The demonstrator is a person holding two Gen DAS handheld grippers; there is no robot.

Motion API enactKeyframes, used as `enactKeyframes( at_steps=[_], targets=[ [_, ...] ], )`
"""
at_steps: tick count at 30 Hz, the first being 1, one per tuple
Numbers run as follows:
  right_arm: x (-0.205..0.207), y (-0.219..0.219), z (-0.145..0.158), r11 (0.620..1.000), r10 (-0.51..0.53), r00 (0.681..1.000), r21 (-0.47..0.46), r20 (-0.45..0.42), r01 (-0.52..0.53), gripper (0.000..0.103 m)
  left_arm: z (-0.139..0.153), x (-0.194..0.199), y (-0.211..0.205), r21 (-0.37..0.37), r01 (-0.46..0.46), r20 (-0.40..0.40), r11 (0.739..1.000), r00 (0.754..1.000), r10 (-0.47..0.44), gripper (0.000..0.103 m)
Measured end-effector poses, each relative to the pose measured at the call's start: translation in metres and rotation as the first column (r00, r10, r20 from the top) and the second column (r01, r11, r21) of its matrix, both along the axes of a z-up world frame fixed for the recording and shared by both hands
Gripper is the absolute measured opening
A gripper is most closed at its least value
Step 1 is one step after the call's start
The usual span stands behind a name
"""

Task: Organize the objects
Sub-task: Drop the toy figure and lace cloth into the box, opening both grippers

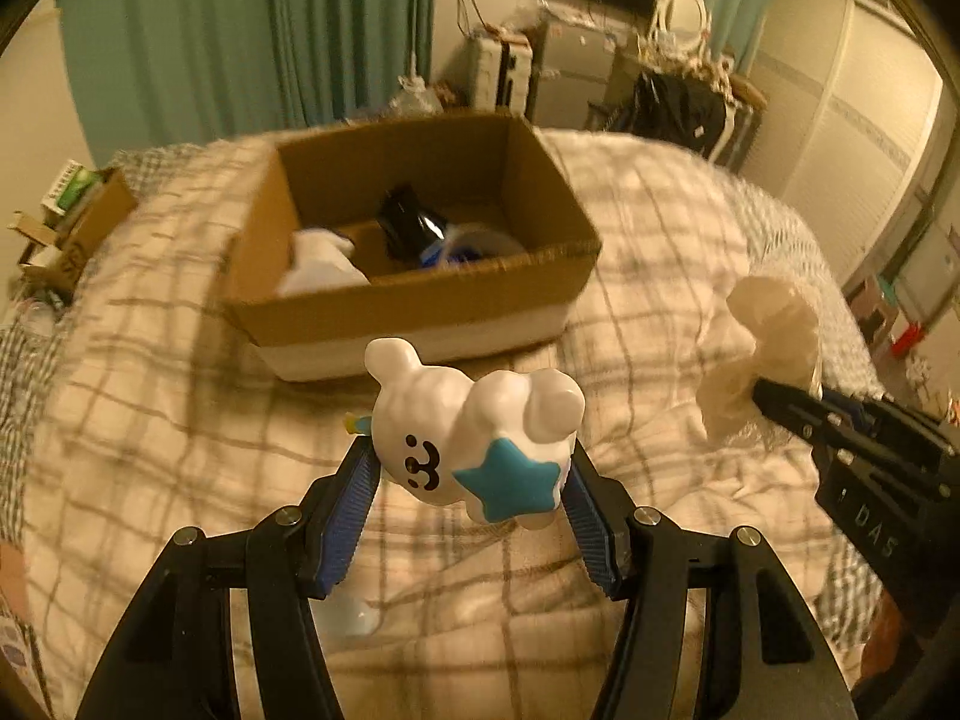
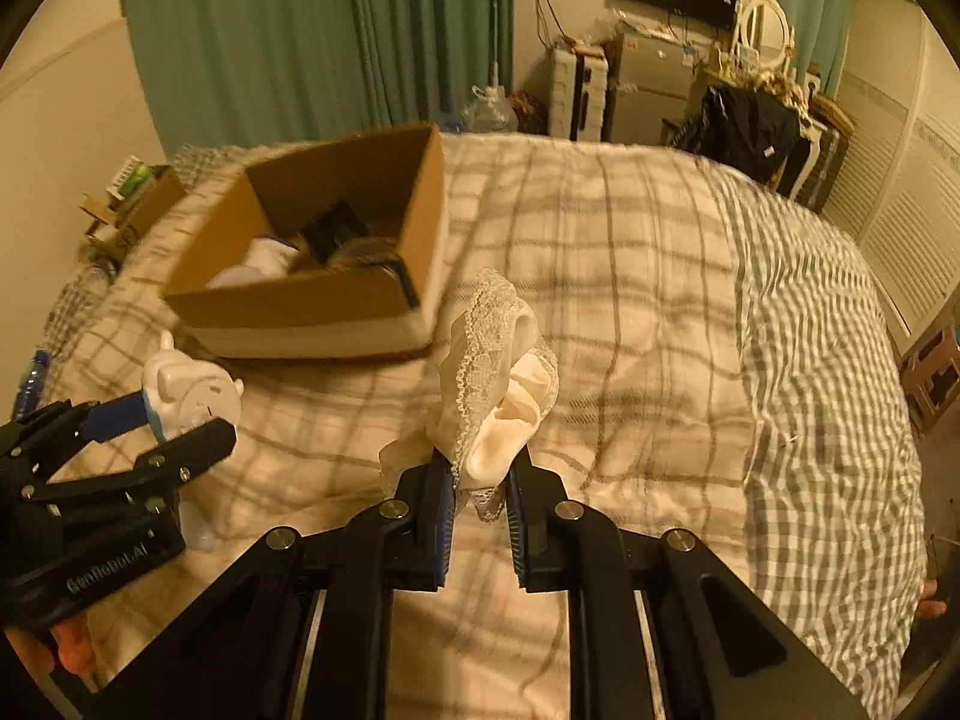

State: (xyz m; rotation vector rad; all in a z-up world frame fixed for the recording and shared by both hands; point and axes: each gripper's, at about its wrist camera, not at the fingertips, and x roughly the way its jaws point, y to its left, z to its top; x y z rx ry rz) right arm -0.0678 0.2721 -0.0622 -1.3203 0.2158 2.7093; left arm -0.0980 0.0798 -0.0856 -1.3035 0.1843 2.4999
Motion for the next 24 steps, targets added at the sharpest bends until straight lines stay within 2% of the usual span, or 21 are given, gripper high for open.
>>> enactKeyframes(
  at_steps=[7, 13, 19, 24],
  targets=[
    [0.018, -0.020, 0.043, 0.999, 0.039, 0.997, 0.005, -0.071, -0.039, 0.014, 0.048, 0.015, -0.024, 0.040, -0.024, -0.077, 0.999, 0.997, 0.027, 0.062],
    [0.016, -0.035, 0.072, 0.997, 0.079, 0.989, 0.008, -0.127, -0.079, 0.014, 0.072, 0.008, -0.034, 0.051, -0.036, -0.113, 0.998, 0.993, 0.041, 0.062],
    [-0.011, -0.045, 0.091, 0.991, 0.133, 0.975, 0.006, -0.176, -0.134, 0.014, 0.089, -0.024, -0.044, 0.065, -0.054, -0.153, 0.996, 0.986, 0.063, 0.062],
    [-0.054, -0.051, 0.104, 0.983, 0.181, 0.965, 0.040, -0.192, -0.176, 0.014, 0.097, -0.062, -0.044, 0.060, -0.061, -0.182, 0.996, 0.981, 0.071, 0.062]
  ],
)
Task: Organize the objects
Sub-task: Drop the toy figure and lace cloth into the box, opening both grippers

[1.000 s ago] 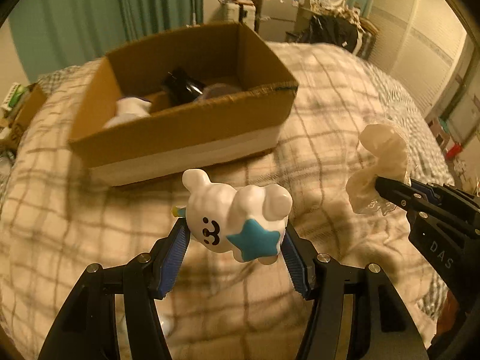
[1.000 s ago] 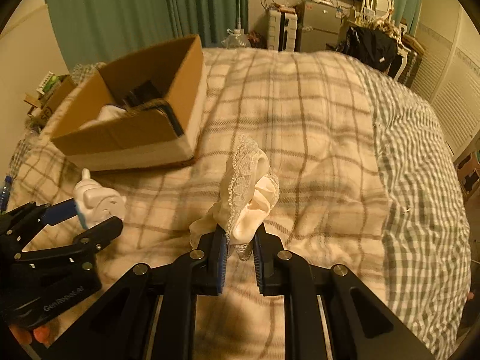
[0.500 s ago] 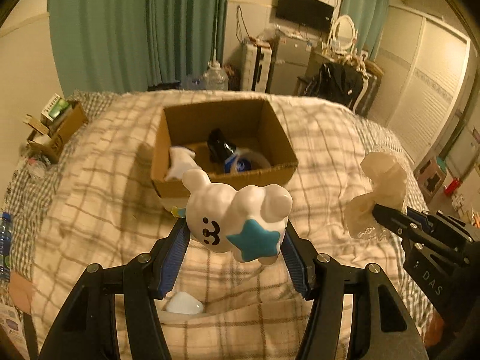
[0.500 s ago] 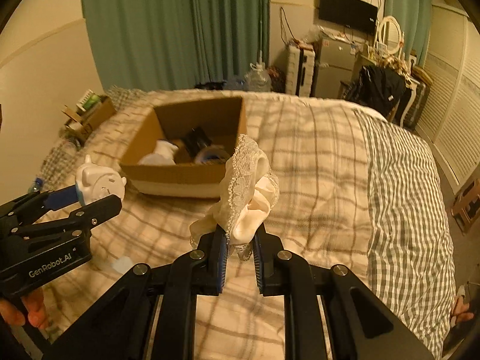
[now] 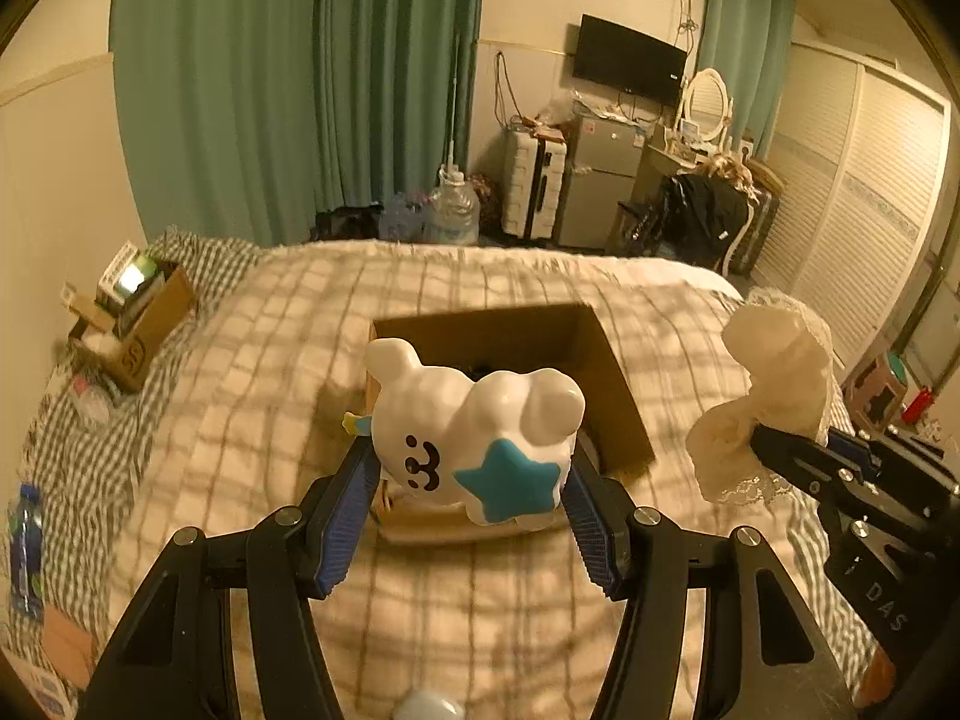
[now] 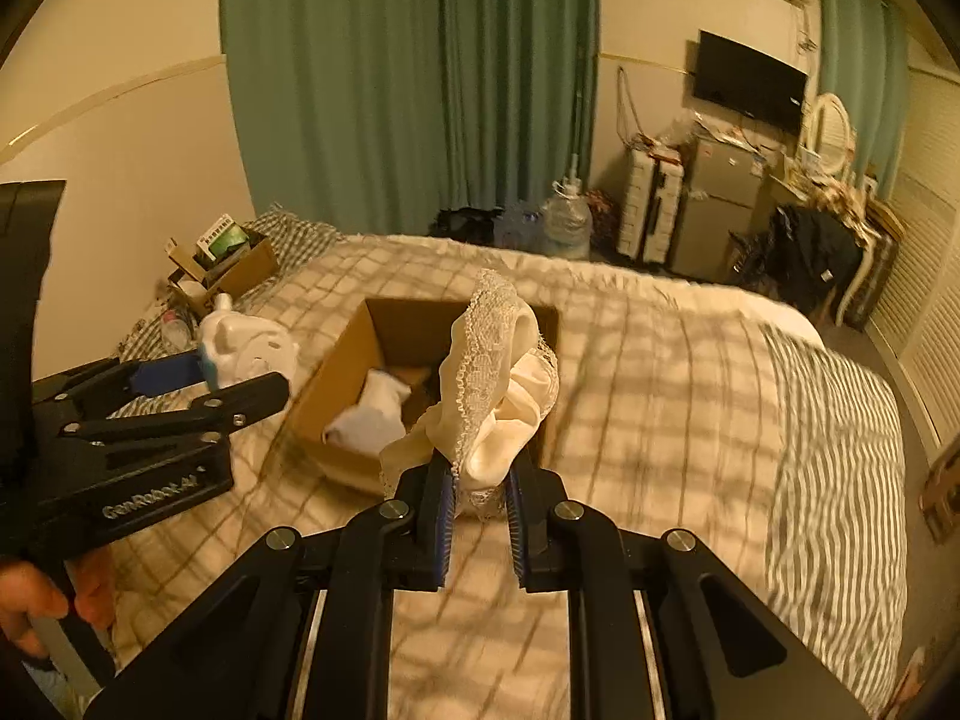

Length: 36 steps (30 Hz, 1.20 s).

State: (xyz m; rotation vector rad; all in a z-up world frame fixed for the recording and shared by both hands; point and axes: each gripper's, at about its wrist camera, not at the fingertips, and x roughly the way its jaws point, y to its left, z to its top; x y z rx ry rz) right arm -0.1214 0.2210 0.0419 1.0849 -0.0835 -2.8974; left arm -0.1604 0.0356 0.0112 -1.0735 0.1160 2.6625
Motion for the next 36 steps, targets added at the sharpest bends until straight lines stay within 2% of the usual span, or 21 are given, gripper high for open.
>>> enactKeyframes(
  at_steps=[4, 12, 18, 19, 20, 21, 22, 23, 25, 28, 30, 36],
  targets=[
    [-0.043, -0.002, 0.005, 1.000, 0.029, 0.999, -0.004, -0.020, -0.029, 0.014, -0.005, -0.032, 0.004, -0.020, 0.010, -0.014, 1.000, 1.000, -0.010, 0.062],
    [-0.131, -0.002, -0.027, 0.999, 0.045, 0.998, -0.021, 0.035, -0.045, 0.012, -0.040, -0.091, 0.012, -0.076, 0.002, 0.020, 0.997, 1.000, -0.001, 0.062],
    [-0.159, -0.004, -0.043, 0.999, 0.031, 0.999, -0.031, 0.027, -0.030, 0.014, -0.066, -0.113, 0.014, -0.083, 0.014, 0.042, 0.996, 0.999, -0.011, 0.062],
    [-0.160, -0.004, -0.042, 0.999, 0.030, 0.999, -0.034, 0.021, -0.029, 0.018, -0.068, -0.114, 0.015, -0.087, 0.021, 0.045, 0.996, 0.999, -0.017, 0.064],
    [-0.162, -0.004, -0.040, 0.999, 0.030, 0.999, -0.040, 0.017, -0.029, 0.033, -0.068, -0.115, 0.015, -0.093, 0.023, 0.048, 0.995, 0.999, -0.018, 0.066],
    [-0.161, -0.003, -0.039, 0.999, 0.023, 1.000, -0.042, 0.012, -0.022, 0.043, -0.068, -0.115, 0.015, -0.103, 0.017, 0.047, 0.995, 0.999, -0.012, 0.070],
    [-0.158, -0.001, -0.036, 0.999, 0.014, 1.000, -0.042, 0.005, -0.014, 0.062, -0.066, -0.114, 0.013, -0.110, 0.002, 0.041, 0.994, 0.999, 0.003, 0.086],
    [-0.154, 0.002, -0.031, 0.999, -0.001, 1.000, -0.041, -0.010, 0.001, 0.066, -0.062, -0.113, 0.012, -0.111, -0.015, 0.030, 0.994, 0.999, 0.018, 0.101],
    [-0.147, 0.005, -0.023, 0.999, -0.011, 1.000, -0.046, -0.022, 0.010, 0.066, -0.052, -0.103, 0.005, -0.096, -0.034, -0.007, 0.995, 0.999, 0.034, 0.103],
    [-0.128, 0.010, -0.005, 0.999, -0.035, 0.999, -0.024, -0.033, 0.035, 0.066, -0.034, -0.090, 0.000, -0.105, -0.031, -0.008, 0.994, 1.000, 0.030, 0.103],
    [-0.111, 0.013, 0.010, 0.999, -0.043, 0.998, -0.014, -0.046, 0.042, 0.066, -0.019, -0.077, -0.007, -0.109, -0.045, -0.030, 0.993, 0.999, 0.042, 0.103],
    [-0.048, 0.013, 0.056, 0.999, -0.047, 0.994, 0.012, -0.096, 0.049, 0.067, 0.036, -0.029, -0.028, -0.059, -0.061, -0.086, 0.996, 0.995, 0.056, 0.103]
  ],
)
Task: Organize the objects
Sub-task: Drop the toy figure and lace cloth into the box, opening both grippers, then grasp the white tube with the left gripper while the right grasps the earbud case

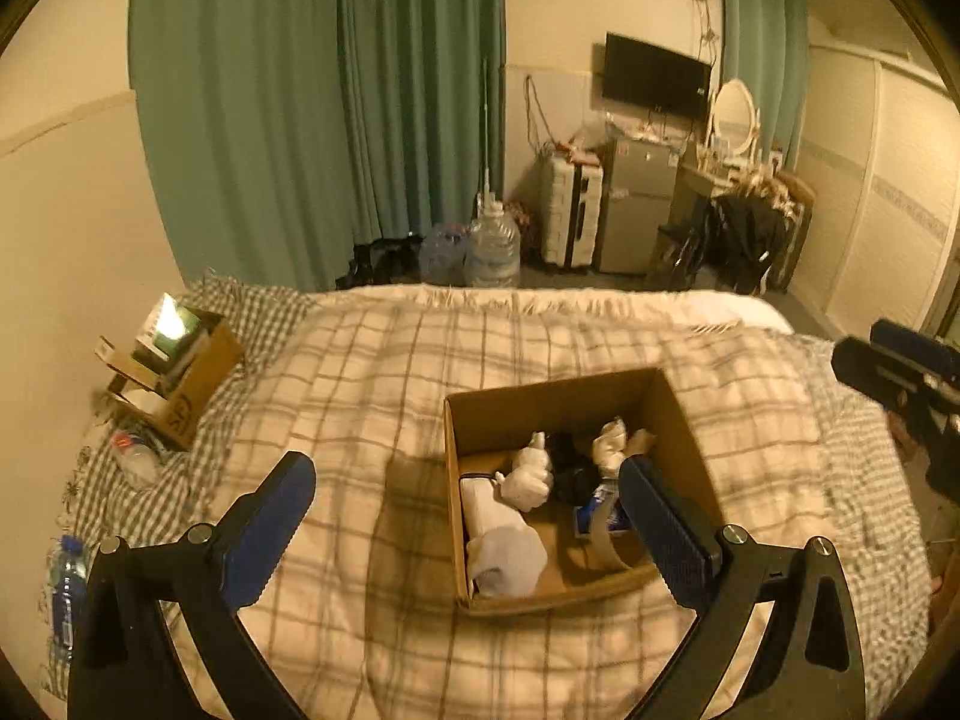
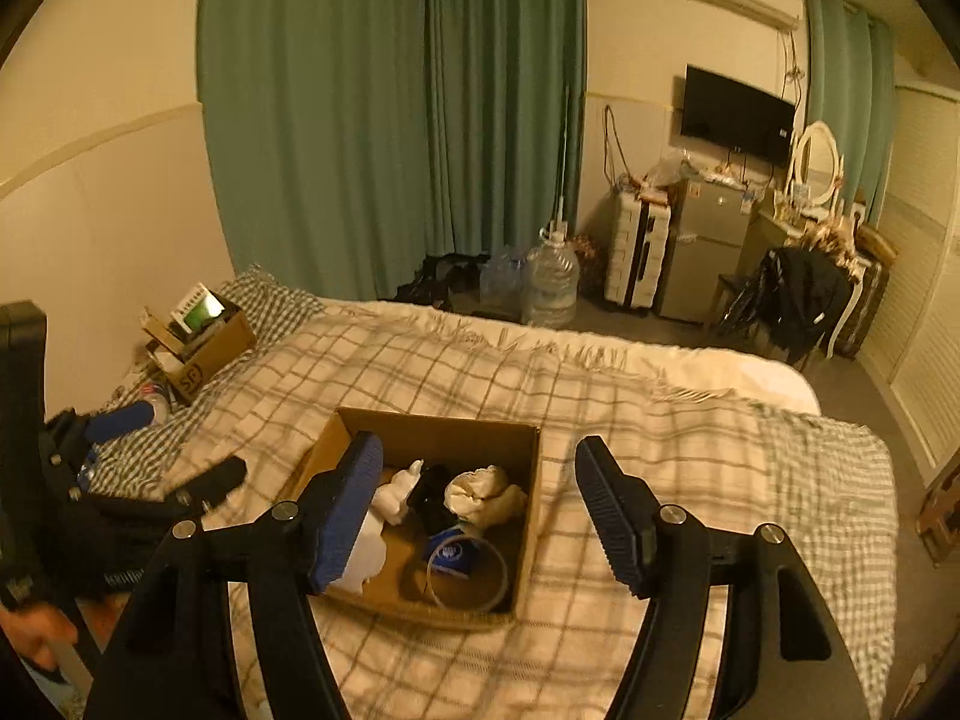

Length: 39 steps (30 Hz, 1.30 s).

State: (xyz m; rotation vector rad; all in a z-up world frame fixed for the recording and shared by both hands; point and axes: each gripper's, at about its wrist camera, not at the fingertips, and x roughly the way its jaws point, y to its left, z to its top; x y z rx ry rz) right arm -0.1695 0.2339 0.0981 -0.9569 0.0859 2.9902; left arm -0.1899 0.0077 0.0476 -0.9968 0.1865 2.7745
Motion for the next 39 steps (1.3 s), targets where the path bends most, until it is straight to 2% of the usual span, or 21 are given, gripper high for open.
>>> enactKeyframes(
  at_steps=[4, 8, 13, 20, 24, 30, 35, 39],
  targets=[
    [0.043, -0.006, 0.025, 1.000, 0.004, 1.000, 0.004, -0.023, -0.004, 0.070, 0.027, 0.035, -0.009, -0.009, -0.019, -0.043, 1.000, 0.999, 0.019, 0.103],
    [0.075, -0.019, 0.028, 1.000, 0.007, 0.999, 0.019, -0.032, -0.006, 0.075, 0.025, 0.064, -0.018, 0.000, -0.007, -0.046, 1.000, 0.999, 0.007, 0.103],
    [0.101, -0.036, -0.013, 1.000, -0.004, 1.000, 0.017, 0.002, 0.004, 0.077, -0.020, 0.093, -0.039, 0.008, -0.029, 0.015, 1.000, 0.999, 0.029, 0.103],
    [0.100, -0.068, -0.111, 1.000, 0.023, 0.992, -0.001, 0.125, -0.023, 0.077, -0.114, 0.116, -0.062, -0.052, -0.068, 0.106, 0.996, 0.992, 0.073, 0.103],
    [0.090, -0.086, -0.153, 0.998, 0.056, 0.978, -0.001, 0.202, -0.057, 0.077, -0.166, 0.120, -0.076, -0.048, -0.106, 0.218, 0.993, 0.969, 0.114, 0.103],
    [0.089, -0.112, -0.203, 0.989, 0.136, 0.938, 0.005, 0.319, -0.145, 0.077, -0.205, 0.131, -0.093, -0.057, -0.167, 0.354, 0.984, 0.918, 0.177, 0.103],
    [0.085, -0.119, -0.218, 0.985, 0.160, 0.915, 0.006, 0.370, -0.175, 0.077, -0.223, 0.126, -0.095, -0.063, -0.169, 0.434, 0.984, 0.883, 0.180, 0.103],
    [0.086, -0.118, -0.222, 0.986, 0.155, 0.915, 0.003, 0.373, -0.169, 0.077, -0.242, 0.115, -0.087, -0.073, -0.123, 0.520, 0.990, 0.842, 0.143, 0.103]
  ],
)
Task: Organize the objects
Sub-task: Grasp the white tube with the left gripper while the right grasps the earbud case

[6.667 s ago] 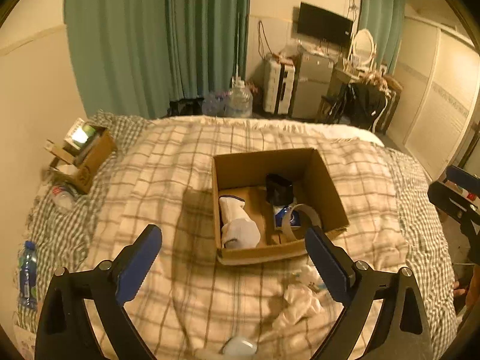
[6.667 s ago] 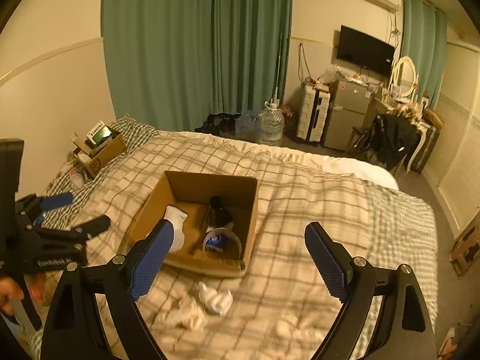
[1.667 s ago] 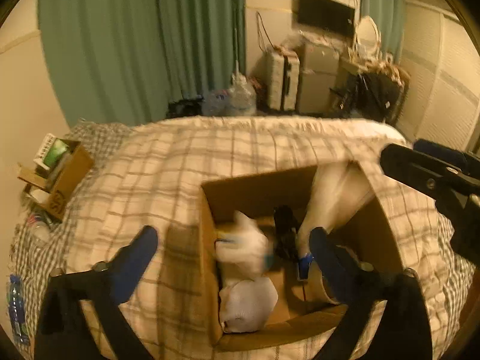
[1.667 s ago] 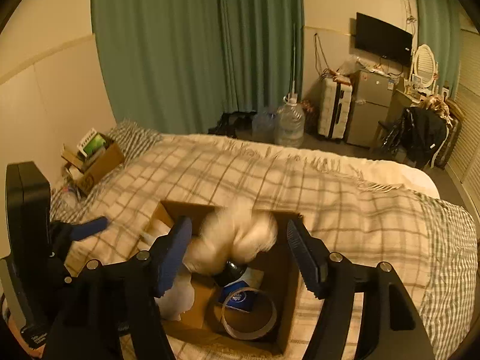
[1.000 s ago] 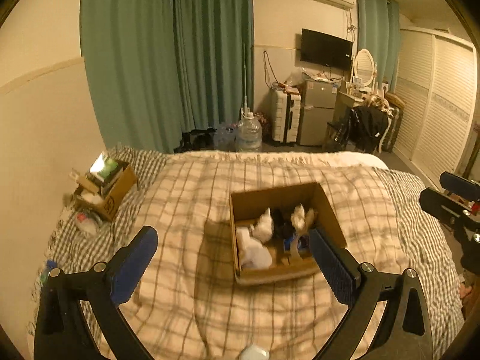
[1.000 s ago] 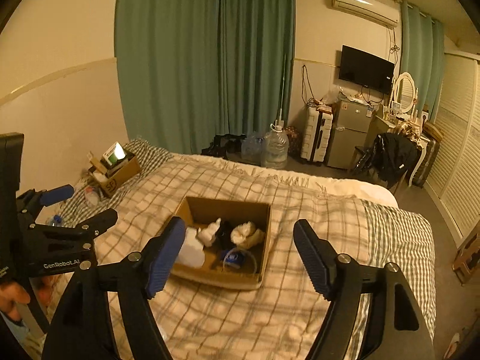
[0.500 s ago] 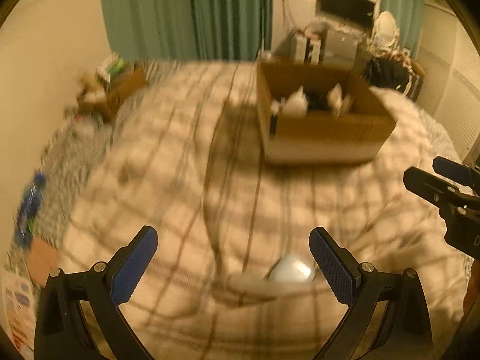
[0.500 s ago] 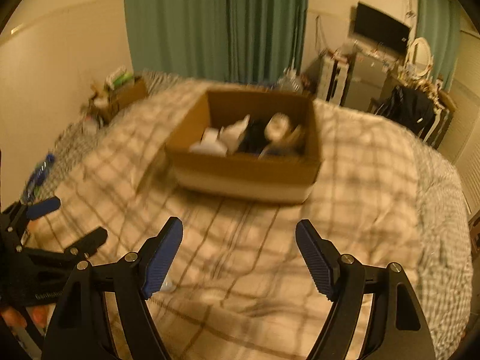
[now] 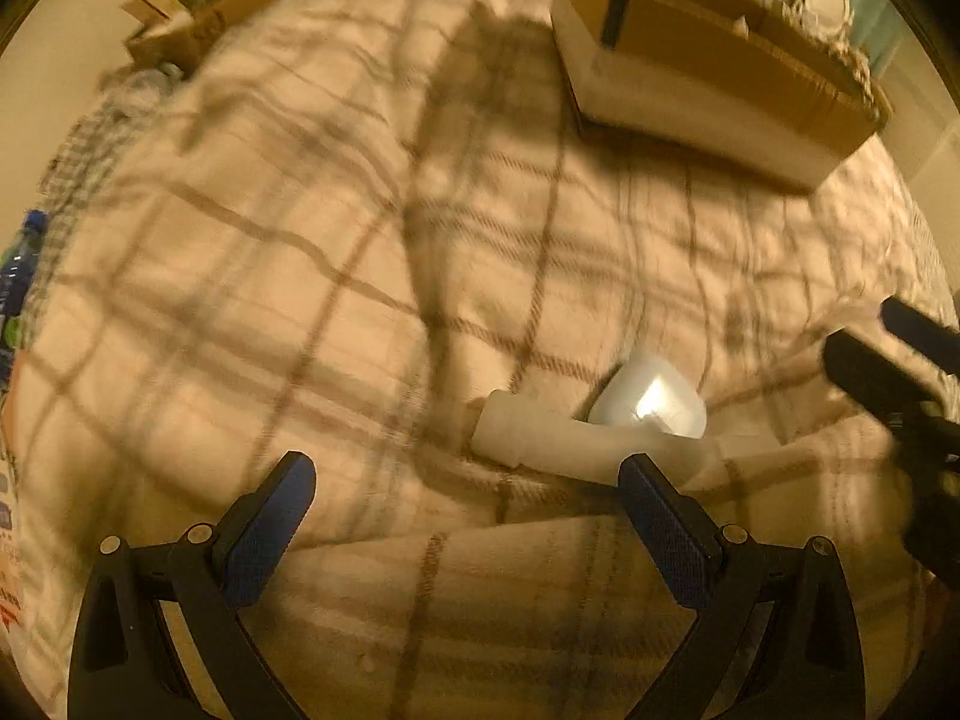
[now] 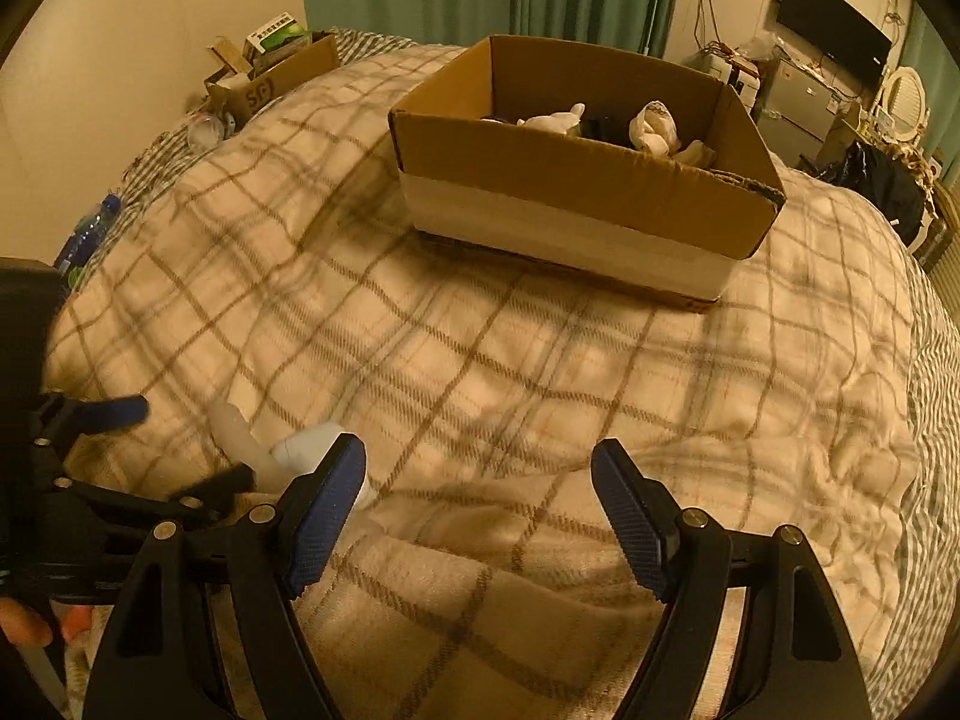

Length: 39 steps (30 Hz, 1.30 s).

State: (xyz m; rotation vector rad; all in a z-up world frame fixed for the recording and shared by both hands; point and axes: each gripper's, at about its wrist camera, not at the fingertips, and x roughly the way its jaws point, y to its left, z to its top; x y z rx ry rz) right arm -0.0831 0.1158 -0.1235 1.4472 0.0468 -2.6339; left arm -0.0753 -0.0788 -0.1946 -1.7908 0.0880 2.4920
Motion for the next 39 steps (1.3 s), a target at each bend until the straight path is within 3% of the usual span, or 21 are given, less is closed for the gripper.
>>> enactKeyframes(
  at_steps=[6, 10, 12, 14, 20, 25, 33, 39],
  targets=[
    [-0.001, 0.010, 0.004, 0.999, -0.036, 0.999, -0.037, -0.004, 0.036, 0.077, -0.010, -0.010, 0.010, 0.053, 0.045, 0.040, 0.998, 0.998, -0.047, 0.103],
    [-0.003, 0.012, 0.003, 0.998, -0.047, 0.999, -0.049, 0.003, 0.047, 0.077, -0.014, -0.009, 0.036, 0.013, 0.166, 0.049, 0.986, 0.985, -0.167, 0.098],
    [-0.002, 0.015, 0.005, 0.997, -0.058, 0.998, -0.061, -0.003, 0.057, 0.077, -0.013, -0.007, 0.048, -0.010, 0.223, 0.035, 0.975, 0.974, -0.222, 0.090],
    [-0.001, 0.020, 0.006, 0.994, -0.075, 0.997, -0.080, -0.006, 0.075, 0.077, -0.013, -0.004, 0.056, -0.015, 0.268, 0.027, 0.963, 0.963, -0.267, 0.069],
    [0.000, 0.034, 0.008, 0.984, -0.119, 0.993, -0.136, 0.003, 0.118, 0.077, 0.003, 0.015, 0.052, -0.024, 0.279, -0.023, 0.960, 0.960, -0.280, 0.024],
    [0.002, 0.037, 0.012, 0.982, -0.118, 0.993, -0.150, -0.006, 0.116, 0.077, 0.021, 0.029, 0.024, 0.054, 0.231, -0.034, 0.972, 0.973, -0.229, 0.009],
    [0.003, 0.032, 0.015, 0.987, -0.094, 0.995, -0.128, -0.011, 0.092, 0.077, 0.057, 0.028, -0.019, 0.108, 0.101, -0.117, 0.989, 0.989, -0.088, 0.006],
    [-0.018, -0.001, 0.012, 0.996, 0.037, 0.999, -0.077, 0.024, -0.035, 0.077, 0.072, 0.015, -0.036, 0.145, 0.056, -0.160, 0.988, 0.987, -0.033, 0.006]
  ],
)
